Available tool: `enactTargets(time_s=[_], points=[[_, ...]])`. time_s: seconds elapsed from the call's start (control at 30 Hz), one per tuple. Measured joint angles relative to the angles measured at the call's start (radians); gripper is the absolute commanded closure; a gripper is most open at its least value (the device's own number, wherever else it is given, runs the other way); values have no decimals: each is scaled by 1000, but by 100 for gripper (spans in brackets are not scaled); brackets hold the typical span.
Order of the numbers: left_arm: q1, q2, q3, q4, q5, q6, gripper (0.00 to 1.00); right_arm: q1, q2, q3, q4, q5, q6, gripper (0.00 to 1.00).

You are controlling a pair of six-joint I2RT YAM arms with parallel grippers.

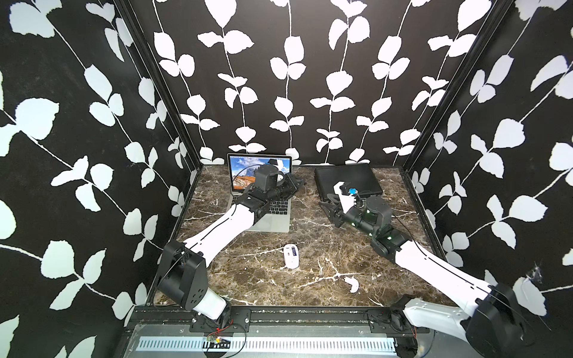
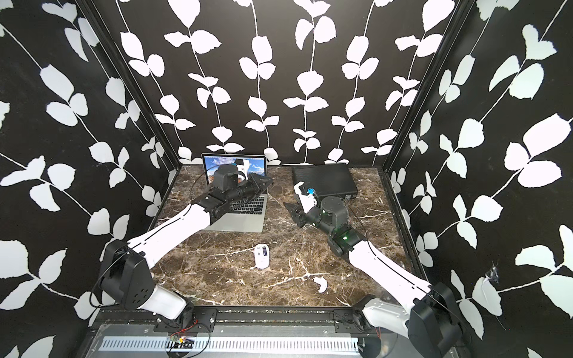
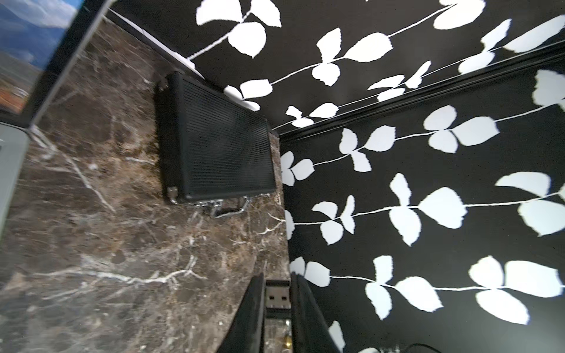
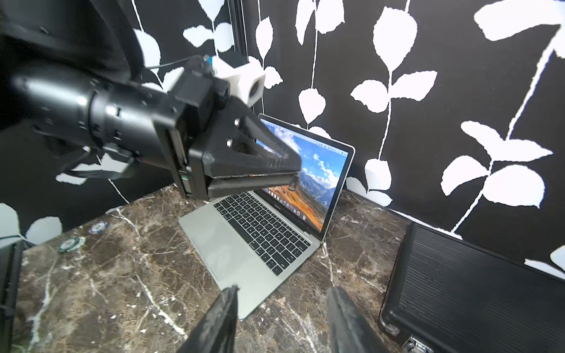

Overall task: Insert the wireless mouse receiver into the laptop
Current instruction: Pick up the USB plug at the center of the board.

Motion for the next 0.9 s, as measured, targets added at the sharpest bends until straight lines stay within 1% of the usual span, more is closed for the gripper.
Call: enactTargets(time_s=[0.13,0.27,0.4,0.53,0.6,0.83,0.9], points=[[-24,-1,0,21,-7,-79,82,8,54,30,29,14,-29,54],[-33,-1,0,48,-14,-133,81,11,97,71,71,23,-31,58],[-39,-7,0,60,-24,-168,81,12,140,120,97,41,-21,64],[-43,-23,0,73,-32,-188,81,12,178,159,113,42,-12,66],[-45,-31,-1,84,-34,-199,81,12,194,173,120,42,-11,69],[-47,-43,-2,107,-32,-220,82,11,230,190,128,42,2,68],[-47,-44,-3,107,-32,-224,82,9,238,190,134,40,11,69]])
